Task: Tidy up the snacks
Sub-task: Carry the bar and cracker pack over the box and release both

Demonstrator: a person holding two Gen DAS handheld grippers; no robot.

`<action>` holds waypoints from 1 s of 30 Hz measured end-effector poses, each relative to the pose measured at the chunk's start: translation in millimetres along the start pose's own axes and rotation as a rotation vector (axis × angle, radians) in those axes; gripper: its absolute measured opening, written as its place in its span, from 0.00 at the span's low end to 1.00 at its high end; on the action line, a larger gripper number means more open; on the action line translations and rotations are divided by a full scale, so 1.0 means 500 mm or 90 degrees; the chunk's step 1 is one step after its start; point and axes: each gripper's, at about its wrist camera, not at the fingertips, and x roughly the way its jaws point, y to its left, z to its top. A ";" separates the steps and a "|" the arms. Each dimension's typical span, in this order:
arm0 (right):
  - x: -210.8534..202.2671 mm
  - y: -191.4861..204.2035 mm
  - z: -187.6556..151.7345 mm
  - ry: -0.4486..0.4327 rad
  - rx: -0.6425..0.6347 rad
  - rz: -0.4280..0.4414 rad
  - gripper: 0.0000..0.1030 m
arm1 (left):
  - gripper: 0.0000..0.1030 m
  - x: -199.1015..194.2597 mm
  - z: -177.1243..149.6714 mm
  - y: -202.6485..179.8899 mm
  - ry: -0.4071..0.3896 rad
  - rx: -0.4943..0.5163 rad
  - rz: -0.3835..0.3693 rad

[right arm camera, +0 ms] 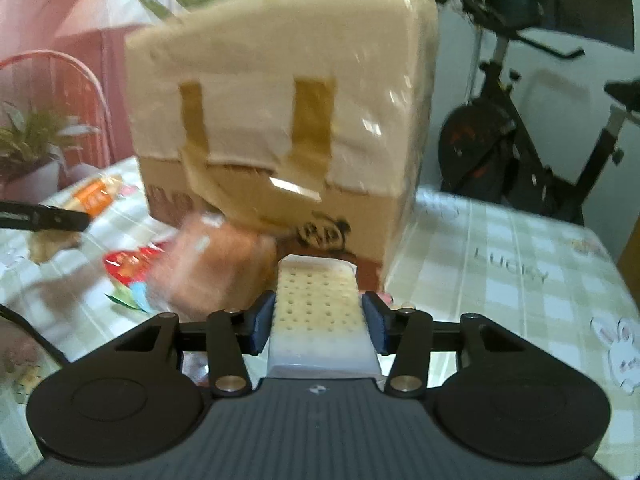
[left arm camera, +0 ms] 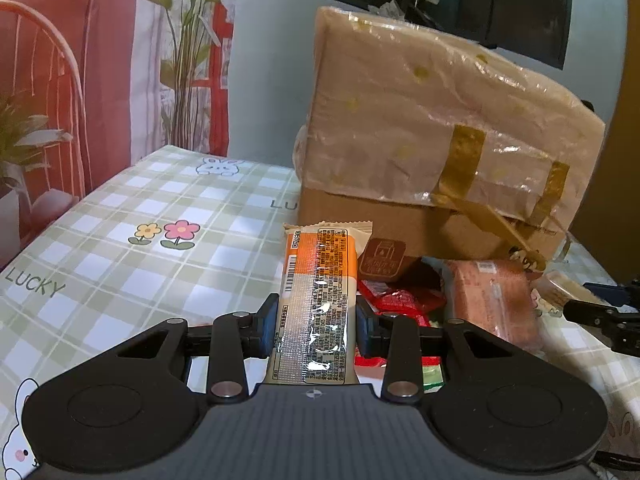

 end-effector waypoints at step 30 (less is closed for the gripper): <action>-0.108 0.024 0.330 -0.231 -0.017 0.092 0.48 | 0.39 -0.099 0.260 -0.064 -0.204 0.018 -0.027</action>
